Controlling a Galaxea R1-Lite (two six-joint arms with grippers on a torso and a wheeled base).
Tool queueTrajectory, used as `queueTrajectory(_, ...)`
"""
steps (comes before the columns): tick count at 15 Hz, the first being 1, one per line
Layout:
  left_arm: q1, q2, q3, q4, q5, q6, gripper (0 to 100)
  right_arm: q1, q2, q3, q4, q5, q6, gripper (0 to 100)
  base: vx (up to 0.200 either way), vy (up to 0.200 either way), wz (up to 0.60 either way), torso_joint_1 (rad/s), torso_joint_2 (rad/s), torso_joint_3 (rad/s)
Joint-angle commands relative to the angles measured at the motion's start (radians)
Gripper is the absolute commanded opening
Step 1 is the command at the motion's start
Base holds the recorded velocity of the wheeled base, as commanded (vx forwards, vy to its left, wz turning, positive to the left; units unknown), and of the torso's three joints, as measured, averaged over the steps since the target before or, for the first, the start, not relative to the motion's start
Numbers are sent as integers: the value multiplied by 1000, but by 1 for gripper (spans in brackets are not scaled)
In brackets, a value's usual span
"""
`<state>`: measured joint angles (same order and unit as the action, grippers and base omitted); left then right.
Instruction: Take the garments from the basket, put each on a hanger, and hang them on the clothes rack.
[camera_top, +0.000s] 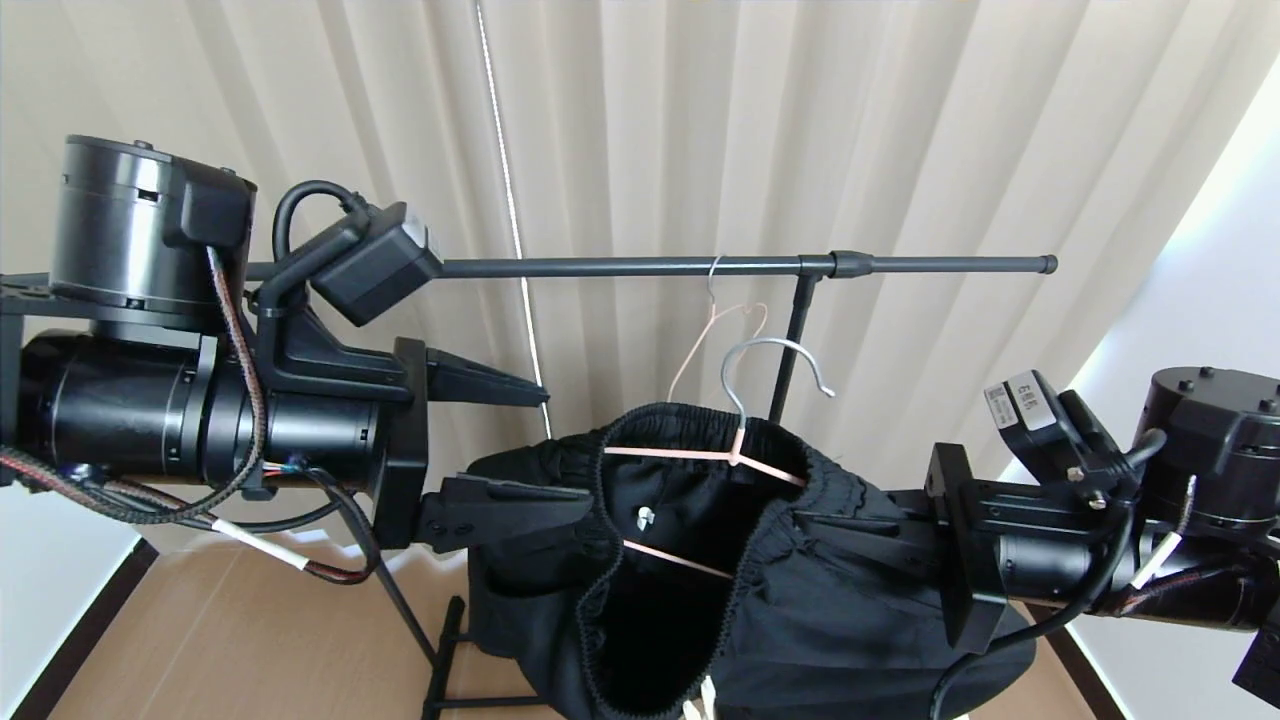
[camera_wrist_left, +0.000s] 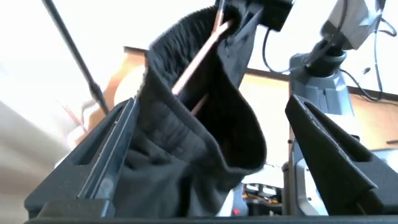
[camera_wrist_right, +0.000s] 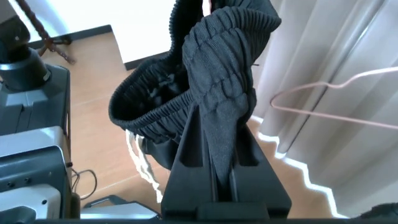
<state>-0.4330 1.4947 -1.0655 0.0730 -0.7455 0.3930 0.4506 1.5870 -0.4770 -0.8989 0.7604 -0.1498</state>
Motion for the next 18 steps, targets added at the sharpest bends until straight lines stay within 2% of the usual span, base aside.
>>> queueTrajectory(1,94,102,-71,1,-212,69,100,0,1,21,-32,3,16,0,0,0,0,0,0,0)
queueTrajectory(4,115,202,-169,11,-218,175,100,0,1,37,-86,46,62,0,0,0,0,0,0,0)
queueTrajectory(5,119,222,-191,19,-218,227,100,0,1,37,-86,48,65,0,0,0,0,0,0,0)
queueTrajectory(6,119,231,-206,30,-216,247,100,0,1,37,-86,46,65,0,0,0,0,0,0,0)
queueTrajectory(8,115,265,-343,231,-213,353,100,0,4,37,-84,46,65,0,0,0,0,0,0,0)
queueTrajectory(9,119,289,-425,357,-212,432,100,0,5,37,-84,46,65,0,0,0,0,0,0,0)
queueTrajectory(10,120,305,-475,446,-193,497,100,0,7,37,-84,46,65,0,0,0,0,0,0,0)
queueTrajectory(11,119,309,-499,488,-163,527,100,0,14,37,-86,46,65,0,0,0,0,0,0,0)
queueTrajectory(12,119,309,-499,488,-163,527,100,0,14,37,-86,46,65,0,0,0,0,0,0,0)
queueTrajectory(13,114,311,-502,507,-52,580,100,0,18,37,-86,46,64,0,0,0,0,0,0,0)
queueTrajectory(14,109,325,-490,510,9,644,100,0,19,37,-84,45,64,0,0,0,0,0,0,0)
queueTrajectory(18,77,331,-450,508,23,728,100,0,21,37,-86,45,62,0,0,0,0,0,0,0)
